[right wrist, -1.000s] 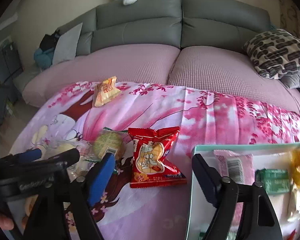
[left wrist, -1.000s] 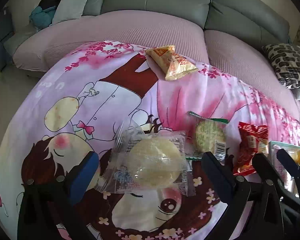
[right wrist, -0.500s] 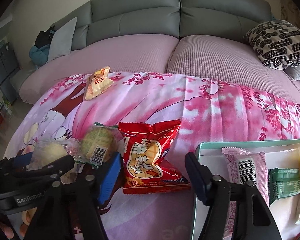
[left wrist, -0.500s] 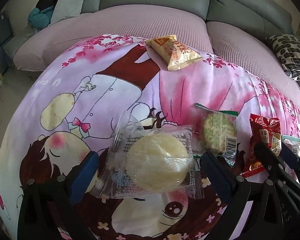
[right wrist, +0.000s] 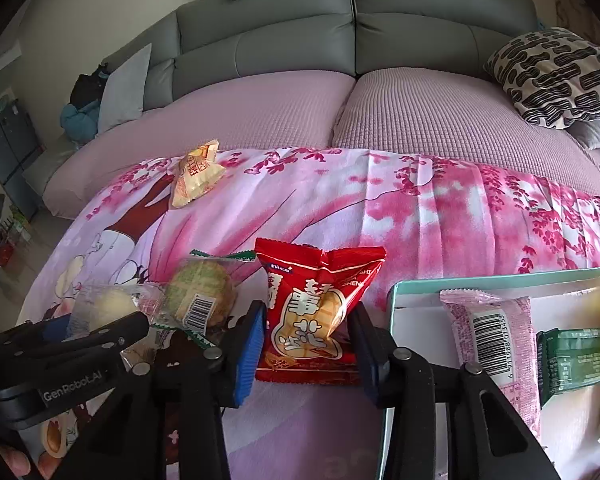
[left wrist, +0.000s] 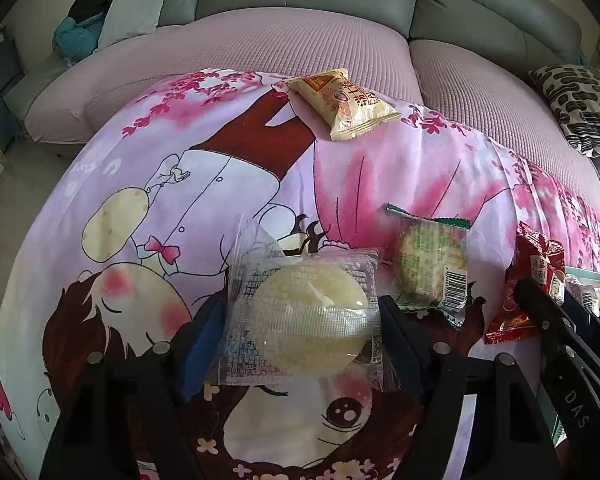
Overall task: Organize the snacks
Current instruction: 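Grasp the round bread bun bag with the left tool while the right tool grasps the red snack bag, then lift both held snacks and carry them over the white tray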
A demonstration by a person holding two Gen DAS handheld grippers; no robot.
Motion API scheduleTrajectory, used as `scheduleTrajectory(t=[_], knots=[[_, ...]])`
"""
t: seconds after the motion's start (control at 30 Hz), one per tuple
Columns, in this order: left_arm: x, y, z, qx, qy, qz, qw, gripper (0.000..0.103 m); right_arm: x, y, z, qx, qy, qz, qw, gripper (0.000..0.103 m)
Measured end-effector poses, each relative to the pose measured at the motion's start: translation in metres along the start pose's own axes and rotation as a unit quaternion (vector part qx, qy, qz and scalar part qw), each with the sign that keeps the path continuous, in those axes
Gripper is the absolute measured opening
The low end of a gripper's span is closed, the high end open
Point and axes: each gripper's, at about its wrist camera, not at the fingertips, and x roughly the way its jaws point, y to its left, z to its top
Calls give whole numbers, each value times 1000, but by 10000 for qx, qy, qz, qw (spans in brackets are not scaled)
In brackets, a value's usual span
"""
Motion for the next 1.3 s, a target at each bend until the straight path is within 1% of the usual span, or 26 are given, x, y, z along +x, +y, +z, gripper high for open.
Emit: scheduleTrajectory(t=[0.17,0.4,0.7,0.97,1.3], knots=[[-2,0,0,5,3,33,10000,73,-3,-1,0,15,6,47,10000,41],[-10,0,0,13,-77,30,10000,72,-14,-1,2,13,-77,114,9999,40],[-39,1,4,-28,-393,3,9992,72,-33,3,5,-43,-217,151,9996,39],[-61,5,6,-64,-633,-50,9980,72,-58,6,9,-155,-472,45,9988,38],[-84,-5,6,46,-898,-141,9959,72,-88,-5,9,4,-682,-93,9976,38]])
